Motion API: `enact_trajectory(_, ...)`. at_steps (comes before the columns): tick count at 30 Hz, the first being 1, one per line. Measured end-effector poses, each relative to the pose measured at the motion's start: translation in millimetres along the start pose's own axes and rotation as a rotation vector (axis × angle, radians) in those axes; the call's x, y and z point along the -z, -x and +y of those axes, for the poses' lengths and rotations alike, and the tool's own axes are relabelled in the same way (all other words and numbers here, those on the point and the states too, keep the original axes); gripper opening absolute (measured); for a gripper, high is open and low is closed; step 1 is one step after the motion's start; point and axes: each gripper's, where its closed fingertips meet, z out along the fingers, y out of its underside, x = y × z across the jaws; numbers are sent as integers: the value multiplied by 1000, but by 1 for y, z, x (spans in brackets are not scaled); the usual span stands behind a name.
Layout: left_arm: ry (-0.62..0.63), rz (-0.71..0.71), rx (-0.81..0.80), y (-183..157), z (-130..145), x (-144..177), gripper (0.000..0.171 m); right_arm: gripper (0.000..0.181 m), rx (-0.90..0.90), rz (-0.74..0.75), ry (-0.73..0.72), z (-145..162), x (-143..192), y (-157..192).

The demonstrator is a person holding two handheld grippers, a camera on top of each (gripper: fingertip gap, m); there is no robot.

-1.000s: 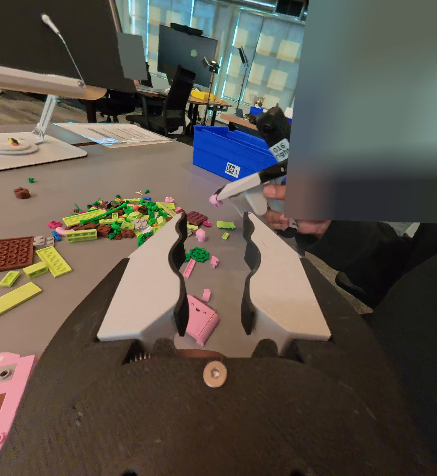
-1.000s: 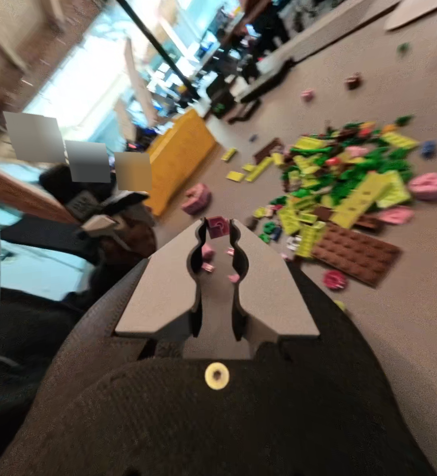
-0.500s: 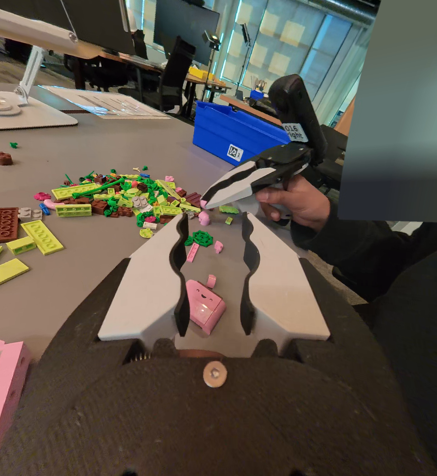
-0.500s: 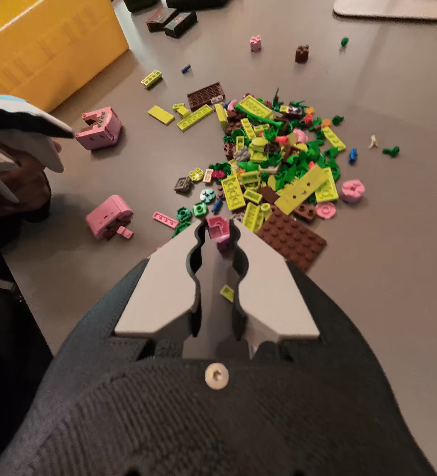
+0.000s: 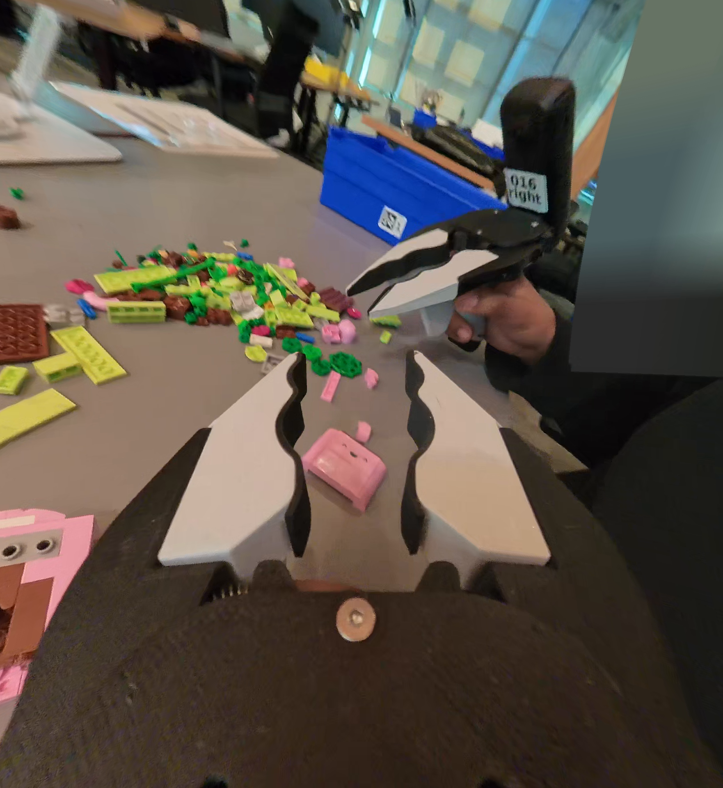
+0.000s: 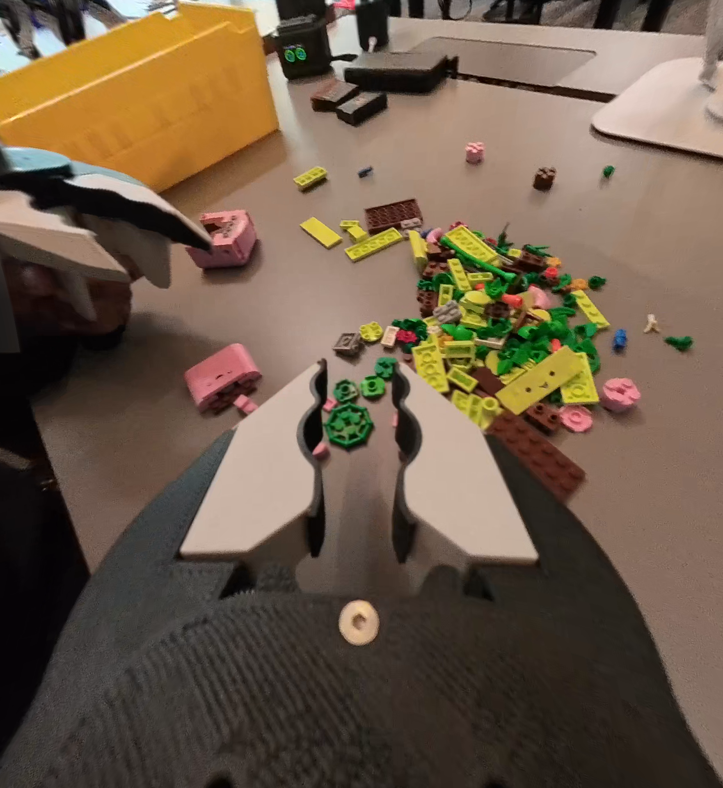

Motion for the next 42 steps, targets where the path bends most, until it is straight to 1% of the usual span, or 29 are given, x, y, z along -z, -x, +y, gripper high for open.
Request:
enact_trajectory(3,90,79,53,-5,13,0,48,26,48,-128,11,2,-8,39)
enact_trajectory(5,141,82,54,-5,20,-1,52,28,80,-207,58,10,-17,62)
enact_trajectory(6,163,75,38,-5,23,-2,54,28,107,-217,83,14,-22,69)
enact_trajectory(9,275,36,-54,-5,38,-1,60,28,212,-186,170,29,-37,76)
enact_trajectory(12,416,-48,-141,4,59,0,70,31,311,-161,241,41,-48,77)
enact_trajectory(17,518,-78,-195,5,74,-4,68,36,338,-171,246,42,-54,83)
enact_trajectory(21,530,-82,-212,5,76,-4,68,35,303,-200,232,40,-56,90)
enact_trajectory(24,567,-92,-198,8,82,-2,67,36,349,-172,223,38,-58,89)
enact_trajectory(26,568,-88,-205,7,82,-2,63,36,363,-173,225,38,-58,89)
enact_trajectory(29,570,-93,-210,7,82,-2,63,37,402,-179,234,38,-57,85)
enact_trajectory(33,571,-94,-207,8,82,-2,59,31,476,-212,240,39,-53,83)
enact_trajectory(34,572,-85,-205,7,83,-2,55,28,469,-242,232,40,-53,85)
enact_trajectory(36,569,-81,-191,7,82,-2,49,35,418,-262,225,39,-56,86)
enact_trajectory(37,563,-86,-188,8,81,-1,45,37,403,-256,225,38,-56,85)
enact_trajectory(39,555,-114,-202,10,80,1,43,41,387,-191,191,32,-57,76)
enact_trajectory(40,556,-118,-214,10,80,3,39,39,380,-172,167,28,-56,74)
enact_trajectory(41,553,-123,-228,10,80,3,41,36,373,-166,143,25,-53,73)
enact_trajectory(42,551,-139,-245,11,80,3,47,36,374,-175,119,22,-51,75)
